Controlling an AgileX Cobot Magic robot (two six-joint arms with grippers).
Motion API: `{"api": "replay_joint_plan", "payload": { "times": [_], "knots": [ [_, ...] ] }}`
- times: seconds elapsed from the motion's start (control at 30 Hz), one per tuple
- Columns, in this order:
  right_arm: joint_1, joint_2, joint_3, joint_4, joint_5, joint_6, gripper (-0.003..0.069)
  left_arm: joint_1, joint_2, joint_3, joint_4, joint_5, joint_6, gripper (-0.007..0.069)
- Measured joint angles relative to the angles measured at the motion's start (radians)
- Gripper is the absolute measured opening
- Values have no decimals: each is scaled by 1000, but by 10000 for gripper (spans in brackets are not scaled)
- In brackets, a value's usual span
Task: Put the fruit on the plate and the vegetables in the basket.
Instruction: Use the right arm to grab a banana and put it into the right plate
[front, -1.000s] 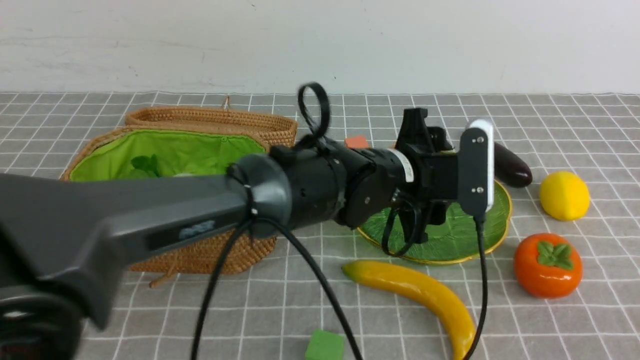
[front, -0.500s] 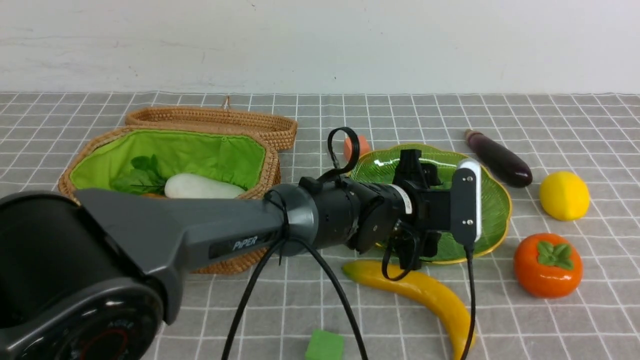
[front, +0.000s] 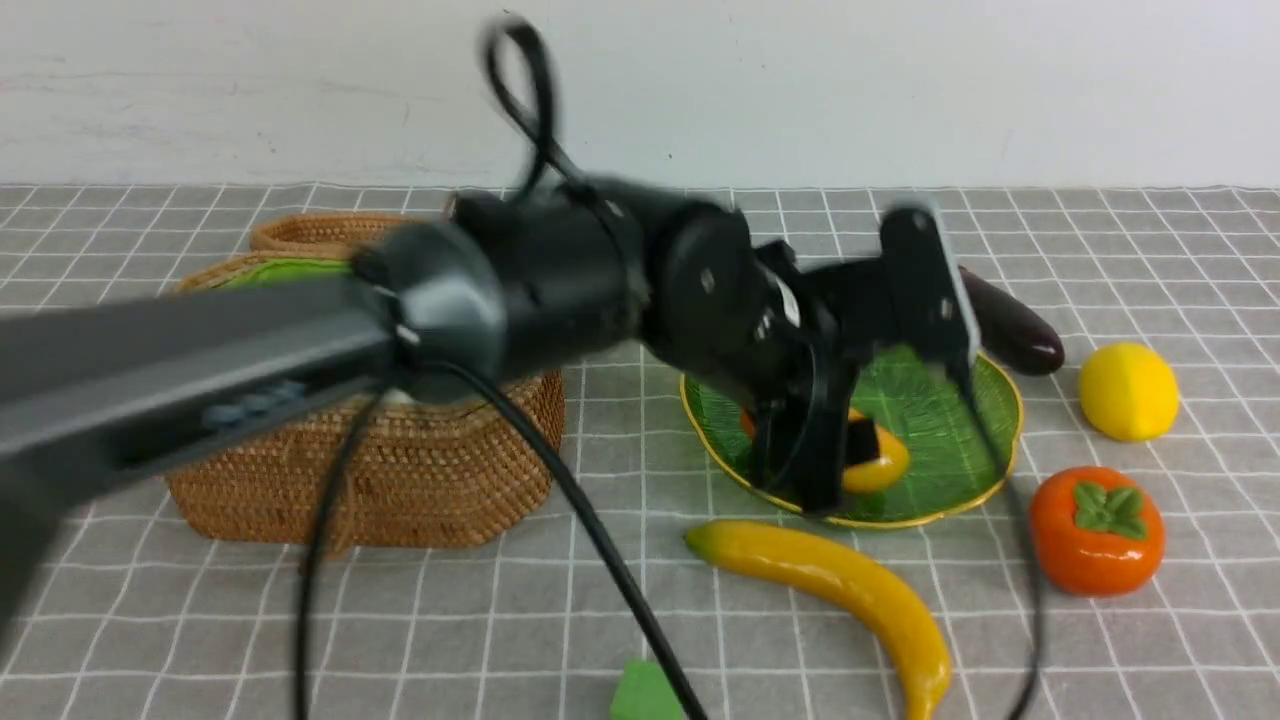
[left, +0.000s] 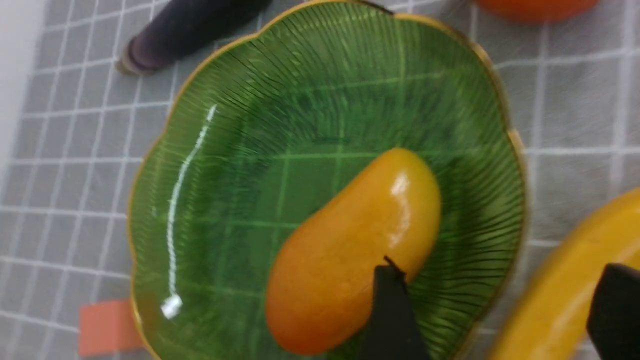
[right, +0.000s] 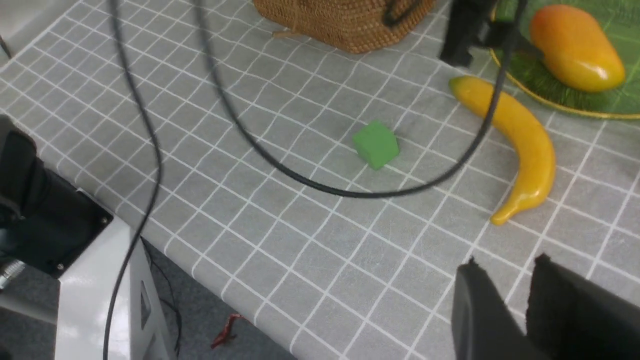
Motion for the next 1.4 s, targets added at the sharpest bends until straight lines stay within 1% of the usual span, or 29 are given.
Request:
{"api": "replay_joint_plan", "payload": {
  "times": [0.03,0.07,0.1,0.13,0.17,0.2,0.23,0.27,0.33,0.47,0.5,0.53,0.63,0.73,0.83,0.87,0.9,0.93,1.03,1.13,1.27,1.37,1.4],
  "knots": [
    [0,31,0,-12,0,6,166,0,-68,0,-23,36,-132,351],
    [0,59,0,-28,0,14,167,0,-109,0,-33,52,-218,296],
    [0,105,0,-44,0,20,167,0,-184,0,-39,86,-372,194],
    [0,113,0,-47,0,20,167,0,-195,0,-39,91,-394,179],
    [0,195,0,-65,0,24,167,0,-289,0,-30,152,-573,52],
    [0,204,0,-68,0,24,167,0,-317,-1,-24,176,-606,31],
    [0,249,0,-73,0,25,169,0,-362,-1,0,219,-690,-11],
    [0,315,0,-74,-6,25,169,0,-401,-1,23,263,-738,-13],
    [4,390,0,-74,-29,25,169,0,-469,14,59,344,-786,-13],
    [28,552,0,-80,-123,17,169,0,-564,97,106,443,-831,-13],
    [47,626,0,-88,-164,15,169,0,-628,163,113,472,-851,-13],
    [50,643,0,-90,-174,15,169,0,-636,182,113,474,-852,-13],
    [74,786,0,-122,-247,15,195,0,-787,345,107,480,-864,-13],
    [77,886,0,-151,-293,15,247,0,-903,486,100,461,-868,-13],
    [77,987,0,-172,-361,15,340,0,-1042,627,97,400,-868,-13],
    [77,999,0,-172,-371,15,347,0,-1042,627,97,400,-868,-13],
    [77,1023,0,-176,-393,15,377,0,-1094,674,97,371,-868,-13],
    [77,1074,0,-180,-444,15,423,0,-1151,726,97,337,-868,-13],
    [77,1155,0,-208,-525,15,482,0,-1257,787,94,283,-868,-13],
    [78,1216,0,-240,-588,15,496,0,-1302,797,94,271,-868,-13],
    [78,1274,0,-277,-641,15,490,0,-1325,798,94,262,-870,-13],
    [78,1306,-2,-286,-654,15,447,0,-1329,798,94,262,-870,-13],
    [78,1308,-3,-286,-656,15,423,0,-1329,798,94,262,-870,-13]
  ]
}}
